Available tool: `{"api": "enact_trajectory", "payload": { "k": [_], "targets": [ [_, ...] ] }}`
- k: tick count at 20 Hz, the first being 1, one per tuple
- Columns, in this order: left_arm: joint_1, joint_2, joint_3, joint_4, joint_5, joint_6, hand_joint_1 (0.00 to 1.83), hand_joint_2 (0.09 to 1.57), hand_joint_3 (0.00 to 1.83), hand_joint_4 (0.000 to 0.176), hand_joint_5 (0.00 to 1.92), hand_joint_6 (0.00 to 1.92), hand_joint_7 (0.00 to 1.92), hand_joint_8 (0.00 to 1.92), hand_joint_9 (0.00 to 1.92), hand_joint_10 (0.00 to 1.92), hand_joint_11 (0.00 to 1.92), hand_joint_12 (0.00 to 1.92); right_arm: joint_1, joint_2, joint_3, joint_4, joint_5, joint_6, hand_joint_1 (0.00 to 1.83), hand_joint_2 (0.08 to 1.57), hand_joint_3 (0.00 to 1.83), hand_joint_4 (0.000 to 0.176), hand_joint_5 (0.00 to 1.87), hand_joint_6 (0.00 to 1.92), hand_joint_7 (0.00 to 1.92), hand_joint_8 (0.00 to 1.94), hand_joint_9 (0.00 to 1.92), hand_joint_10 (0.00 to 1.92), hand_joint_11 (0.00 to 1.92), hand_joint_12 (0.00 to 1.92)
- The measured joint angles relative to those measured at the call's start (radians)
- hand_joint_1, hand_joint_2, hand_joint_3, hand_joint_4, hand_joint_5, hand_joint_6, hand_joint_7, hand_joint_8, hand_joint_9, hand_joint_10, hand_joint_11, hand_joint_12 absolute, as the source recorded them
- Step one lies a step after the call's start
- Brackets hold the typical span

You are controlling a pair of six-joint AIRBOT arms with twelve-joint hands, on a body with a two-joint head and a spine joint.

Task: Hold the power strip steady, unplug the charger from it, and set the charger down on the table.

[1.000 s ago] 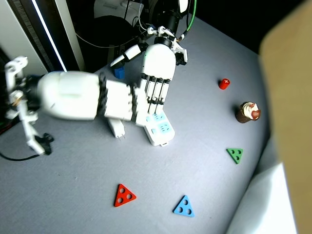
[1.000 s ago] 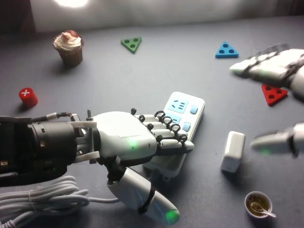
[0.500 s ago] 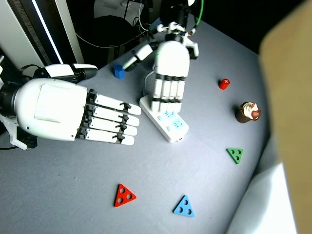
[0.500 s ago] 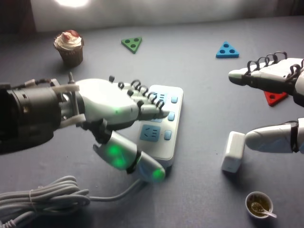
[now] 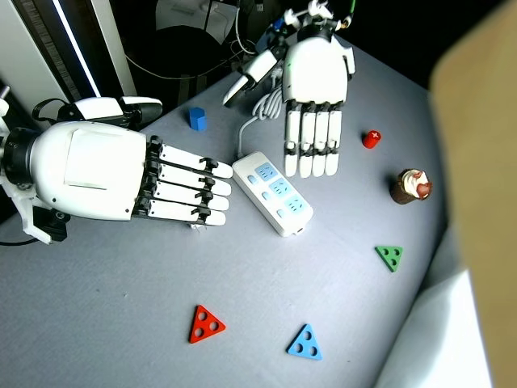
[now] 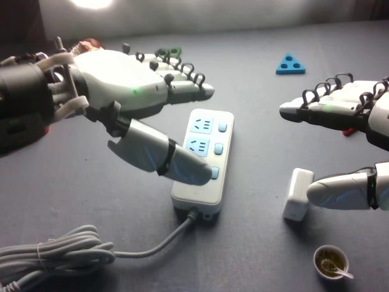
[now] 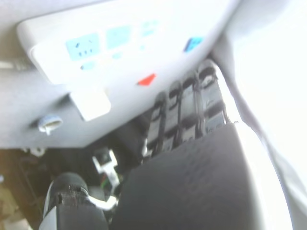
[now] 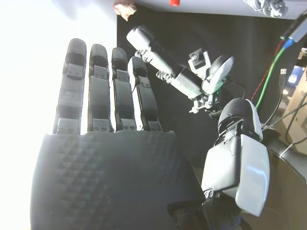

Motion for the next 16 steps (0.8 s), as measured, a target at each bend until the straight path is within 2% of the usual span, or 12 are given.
{"api": "enact_trajectory", "payload": {
  "k": [11,16],
  "targets": [
    [-0.073,0.018,-0.035,-0.002,0.023,-0.029,0.00,0.87,0.00,0.000,0.07,0.01,0.07,0.01,0.05,0.01,0.05,0.03,0.000,0.000,-0.010,-0.025,0.013,-0.009,0.03,1.00,0.00,0.000,0.25,0.01,0.30,0.01,0.30,0.01,0.30,0.10],
    [-0.076,0.018,-0.050,-0.003,0.034,-0.035,0.00,0.87,0.00,0.000,0.06,0.00,0.06,0.00,0.04,0.00,0.02,0.01,0.000,0.000,-0.010,-0.037,0.015,-0.011,0.08,1.01,0.00,0.000,0.23,0.00,0.29,0.00,0.31,0.00,0.31,0.10]
  ]
}}
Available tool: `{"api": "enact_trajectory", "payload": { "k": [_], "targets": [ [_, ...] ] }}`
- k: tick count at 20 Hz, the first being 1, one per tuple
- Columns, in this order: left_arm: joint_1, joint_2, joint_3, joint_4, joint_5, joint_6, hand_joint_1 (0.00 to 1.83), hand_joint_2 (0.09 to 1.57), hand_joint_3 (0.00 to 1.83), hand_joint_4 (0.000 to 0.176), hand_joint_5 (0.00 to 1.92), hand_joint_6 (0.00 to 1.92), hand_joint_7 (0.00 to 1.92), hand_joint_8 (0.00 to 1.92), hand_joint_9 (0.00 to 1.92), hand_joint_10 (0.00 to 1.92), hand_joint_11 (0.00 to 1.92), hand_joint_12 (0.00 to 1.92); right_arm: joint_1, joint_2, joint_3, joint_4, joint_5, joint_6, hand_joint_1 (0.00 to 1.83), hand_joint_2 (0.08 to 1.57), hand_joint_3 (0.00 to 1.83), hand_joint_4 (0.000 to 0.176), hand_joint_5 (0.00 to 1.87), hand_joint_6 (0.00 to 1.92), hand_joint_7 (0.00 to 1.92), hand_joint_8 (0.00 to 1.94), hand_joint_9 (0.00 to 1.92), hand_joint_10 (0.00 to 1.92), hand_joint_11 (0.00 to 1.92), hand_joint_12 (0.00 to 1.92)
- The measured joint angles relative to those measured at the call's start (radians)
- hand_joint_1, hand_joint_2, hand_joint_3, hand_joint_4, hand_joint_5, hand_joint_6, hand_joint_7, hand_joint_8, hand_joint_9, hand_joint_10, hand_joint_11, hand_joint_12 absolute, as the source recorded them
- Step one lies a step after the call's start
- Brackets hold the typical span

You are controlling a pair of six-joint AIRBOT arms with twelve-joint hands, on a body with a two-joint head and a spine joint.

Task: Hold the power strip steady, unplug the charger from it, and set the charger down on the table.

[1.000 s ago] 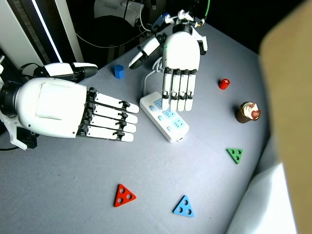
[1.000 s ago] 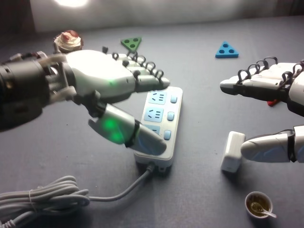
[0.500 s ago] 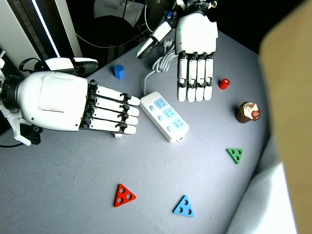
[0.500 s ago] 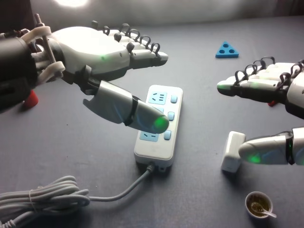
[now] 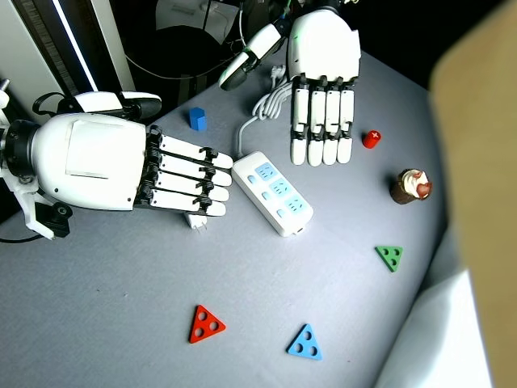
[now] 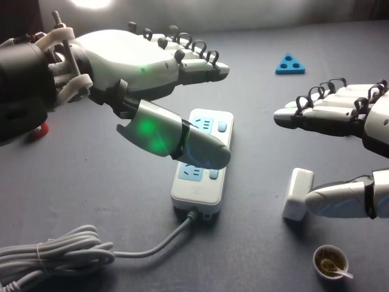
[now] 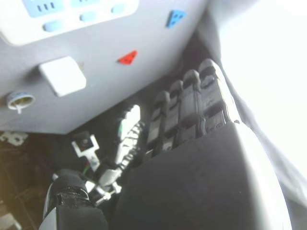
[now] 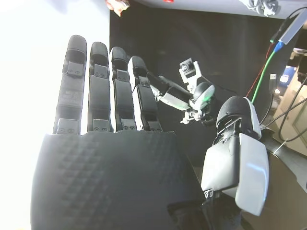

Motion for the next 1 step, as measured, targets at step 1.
{"api": "enact_trajectory", "payload": {
  "k": [1],
  "targets": [
    [-0.002,0.000,0.000,0.000,0.003,0.000,0.00,0.87,0.00,0.000,0.07,0.00,0.07,0.00,0.04,0.00,0.04,0.02,0.000,0.000,0.000,0.000,0.000,0.000,0.08,1.01,0.00,0.000,0.22,0.00,0.26,0.00,0.29,0.00,0.30,0.10]
  ]
}}
